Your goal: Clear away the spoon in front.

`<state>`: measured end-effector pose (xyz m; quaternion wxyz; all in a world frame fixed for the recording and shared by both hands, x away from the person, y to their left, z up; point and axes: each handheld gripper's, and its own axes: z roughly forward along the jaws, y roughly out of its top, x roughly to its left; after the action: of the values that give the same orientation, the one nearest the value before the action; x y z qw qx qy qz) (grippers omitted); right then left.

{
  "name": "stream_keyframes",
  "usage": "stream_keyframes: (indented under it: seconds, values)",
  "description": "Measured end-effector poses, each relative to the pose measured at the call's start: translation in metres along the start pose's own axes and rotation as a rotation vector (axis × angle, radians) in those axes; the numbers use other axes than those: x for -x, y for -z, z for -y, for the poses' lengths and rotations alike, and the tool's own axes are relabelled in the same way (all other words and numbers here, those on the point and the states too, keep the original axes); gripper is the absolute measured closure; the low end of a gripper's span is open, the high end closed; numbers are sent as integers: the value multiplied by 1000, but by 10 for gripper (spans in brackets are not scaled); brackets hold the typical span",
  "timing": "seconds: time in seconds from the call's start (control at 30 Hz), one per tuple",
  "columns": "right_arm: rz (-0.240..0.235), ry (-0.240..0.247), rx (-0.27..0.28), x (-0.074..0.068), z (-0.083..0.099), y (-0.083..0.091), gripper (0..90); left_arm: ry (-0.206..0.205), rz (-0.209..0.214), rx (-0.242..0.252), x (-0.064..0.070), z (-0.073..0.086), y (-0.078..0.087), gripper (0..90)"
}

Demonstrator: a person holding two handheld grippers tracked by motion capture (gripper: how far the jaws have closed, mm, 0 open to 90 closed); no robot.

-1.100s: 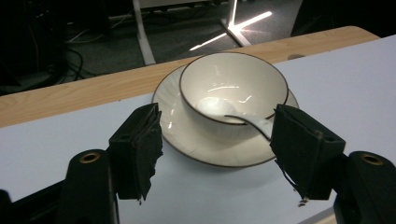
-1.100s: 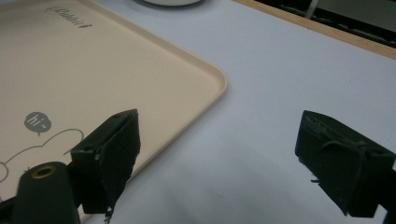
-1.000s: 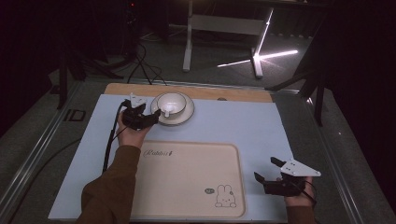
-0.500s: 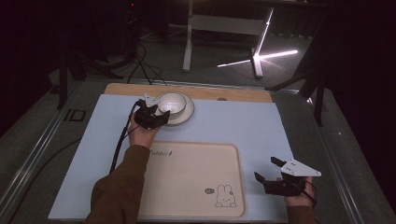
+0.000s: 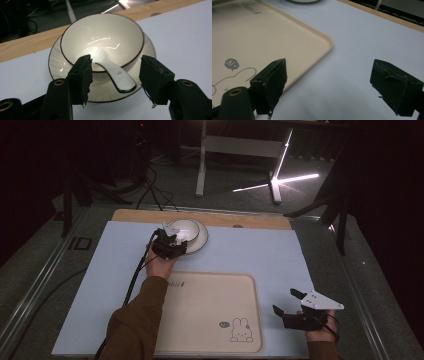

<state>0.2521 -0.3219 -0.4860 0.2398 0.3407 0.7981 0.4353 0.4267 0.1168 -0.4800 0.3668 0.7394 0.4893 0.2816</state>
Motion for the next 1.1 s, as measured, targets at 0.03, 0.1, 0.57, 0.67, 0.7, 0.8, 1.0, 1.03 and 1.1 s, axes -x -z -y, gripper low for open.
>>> stream_keyframes:
  seconds: [0.03, 0.1, 0.57, 0.67, 0.7, 0.8, 1.0, 1.03, 1.1]
  values:
    - [0, 1, 0, 0, 0, 0, 138, 5, -2, -3, -1, 1, -1, 444]
    - [1, 1, -1, 0, 0, 0, 138, 7, -5, -9, -2, 2, -2, 468]
    - [1, 0, 1, 0, 1, 1, 138, 6, -6, -26, -8, 4, -2, 715]
    - [1, 0, 0, 0, 1, 1, 138, 9, -12, -23, -8, 4, -3, 696]
    - [0, 0, 0, 0, 1, 1, 138, 7, -15, -21, -8, 3, -3, 689]
    - [0, 0, 0, 0, 1, 1, 138, 11, -17, -16, -9, 3, -4, 680]
    - [-1, 0, -1, 0, 1, 1, 138, 20, -24, -9, -11, 3, -5, 697]
    - [-1, -1, 0, 0, 1, 1, 138, 20, -28, -9, -11, 3, -5, 717]
    - [-1, -1, -2, 1, 1, 1, 138, 26, -31, -9, -11, 3, -5, 720]
